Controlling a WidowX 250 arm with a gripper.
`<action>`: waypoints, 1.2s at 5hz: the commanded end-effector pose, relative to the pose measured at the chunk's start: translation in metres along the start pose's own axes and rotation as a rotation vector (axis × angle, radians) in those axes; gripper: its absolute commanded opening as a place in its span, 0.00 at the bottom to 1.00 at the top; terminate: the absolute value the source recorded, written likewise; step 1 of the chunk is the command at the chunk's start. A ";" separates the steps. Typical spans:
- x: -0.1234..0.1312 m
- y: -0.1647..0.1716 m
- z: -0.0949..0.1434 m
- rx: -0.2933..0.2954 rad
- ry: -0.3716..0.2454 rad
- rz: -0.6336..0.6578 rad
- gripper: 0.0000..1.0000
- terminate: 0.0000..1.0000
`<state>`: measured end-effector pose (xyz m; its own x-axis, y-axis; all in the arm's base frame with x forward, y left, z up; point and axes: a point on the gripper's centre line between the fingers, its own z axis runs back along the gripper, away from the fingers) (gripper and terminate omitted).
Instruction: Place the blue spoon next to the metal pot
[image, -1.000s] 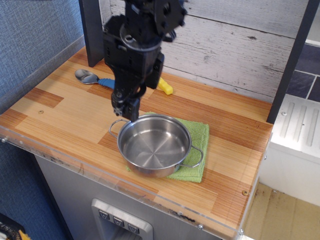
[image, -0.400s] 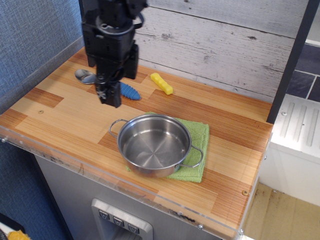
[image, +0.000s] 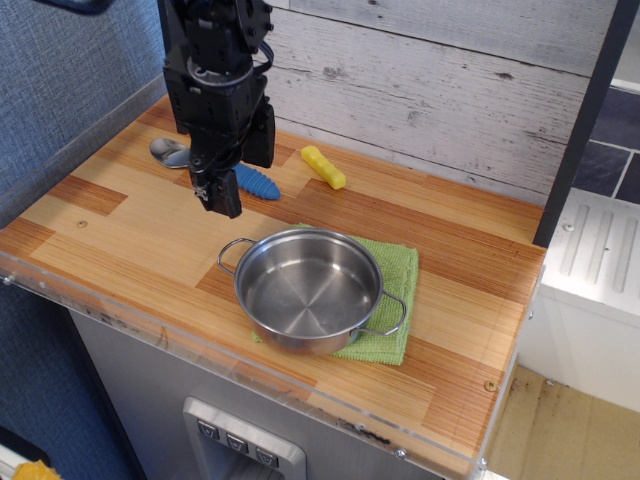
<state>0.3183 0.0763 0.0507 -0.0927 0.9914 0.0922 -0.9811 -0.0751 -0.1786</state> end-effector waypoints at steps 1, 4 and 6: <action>0.020 -0.030 -0.011 -0.015 0.000 -0.005 1.00 0.00; 0.032 -0.045 -0.048 0.026 -0.017 -0.017 0.00 0.00; 0.018 -0.038 -0.049 0.033 -0.029 -0.053 0.00 0.00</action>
<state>0.3592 0.1038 0.0065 -0.0516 0.9909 0.1243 -0.9923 -0.0368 -0.1185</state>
